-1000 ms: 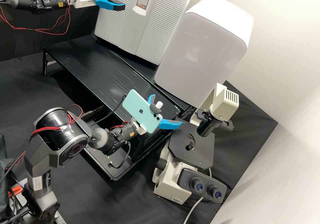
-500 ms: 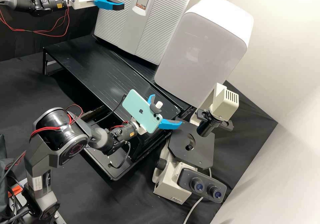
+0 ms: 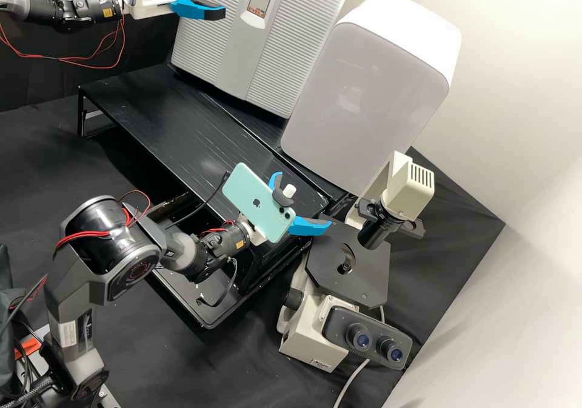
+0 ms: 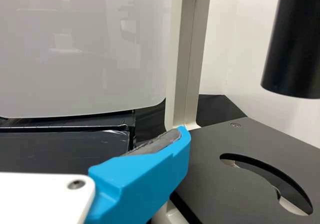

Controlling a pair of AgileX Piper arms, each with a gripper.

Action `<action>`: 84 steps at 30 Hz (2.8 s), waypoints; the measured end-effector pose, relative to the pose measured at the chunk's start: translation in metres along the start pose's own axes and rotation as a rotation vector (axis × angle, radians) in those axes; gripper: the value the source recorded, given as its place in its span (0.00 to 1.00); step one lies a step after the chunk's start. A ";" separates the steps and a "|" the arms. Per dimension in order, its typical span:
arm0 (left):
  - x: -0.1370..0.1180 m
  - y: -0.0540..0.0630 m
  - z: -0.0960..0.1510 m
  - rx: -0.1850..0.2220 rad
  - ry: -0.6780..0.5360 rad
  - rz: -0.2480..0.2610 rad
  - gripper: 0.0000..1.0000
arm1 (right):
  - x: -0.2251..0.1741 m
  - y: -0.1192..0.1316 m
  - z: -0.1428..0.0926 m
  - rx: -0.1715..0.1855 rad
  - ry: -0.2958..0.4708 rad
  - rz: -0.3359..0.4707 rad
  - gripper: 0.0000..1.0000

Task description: Open the incubator door

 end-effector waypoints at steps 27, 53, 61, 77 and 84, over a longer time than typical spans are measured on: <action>0.000 0.001 0.003 0.000 -0.002 -0.002 0.00 | 0.000 0.000 0.000 0.000 0.000 0.000 1.00; -0.003 -0.001 0.004 -0.022 0.012 -0.008 0.00 | 0.000 0.000 0.000 0.000 0.000 0.000 1.00; -0.003 0.000 0.002 -0.043 0.024 0.004 0.00 | 0.000 0.000 0.000 0.000 0.000 0.000 1.00; -0.006 0.000 0.004 -0.083 0.053 0.019 0.00 | 0.000 0.000 0.000 0.000 0.000 0.000 1.00; -0.008 0.000 0.005 -0.099 0.061 0.023 0.00 | 0.000 0.000 0.000 0.000 0.000 0.000 1.00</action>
